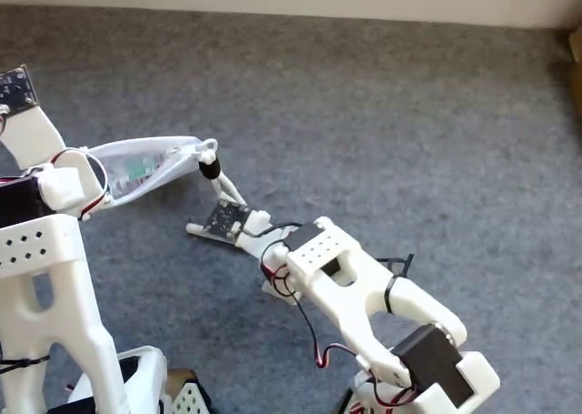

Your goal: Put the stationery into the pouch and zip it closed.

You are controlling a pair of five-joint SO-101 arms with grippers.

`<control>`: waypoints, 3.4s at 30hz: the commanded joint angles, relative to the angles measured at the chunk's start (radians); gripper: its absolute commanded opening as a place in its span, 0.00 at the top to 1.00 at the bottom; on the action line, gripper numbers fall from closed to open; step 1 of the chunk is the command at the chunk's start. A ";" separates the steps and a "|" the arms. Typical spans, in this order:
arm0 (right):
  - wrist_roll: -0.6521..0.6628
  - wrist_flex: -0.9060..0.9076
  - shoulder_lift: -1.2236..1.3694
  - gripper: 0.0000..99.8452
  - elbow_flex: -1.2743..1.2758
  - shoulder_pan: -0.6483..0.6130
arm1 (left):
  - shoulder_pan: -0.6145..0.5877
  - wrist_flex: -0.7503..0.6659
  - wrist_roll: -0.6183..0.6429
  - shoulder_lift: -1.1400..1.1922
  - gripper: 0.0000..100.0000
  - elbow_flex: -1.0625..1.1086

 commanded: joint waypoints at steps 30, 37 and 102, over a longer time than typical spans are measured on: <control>-0.072 -0.007 -0.142 1.00 -0.030 0.162 | -0.001 -0.041 0.015 0.022 0.99 0.056; -0.072 -0.008 -0.409 1.00 0.099 0.162 | 0.002 -0.041 0.015 0.022 0.99 0.056; -0.313 -1.021 -0.875 1.00 -0.084 -0.263 | 0.139 -0.041 0.028 0.022 0.99 0.056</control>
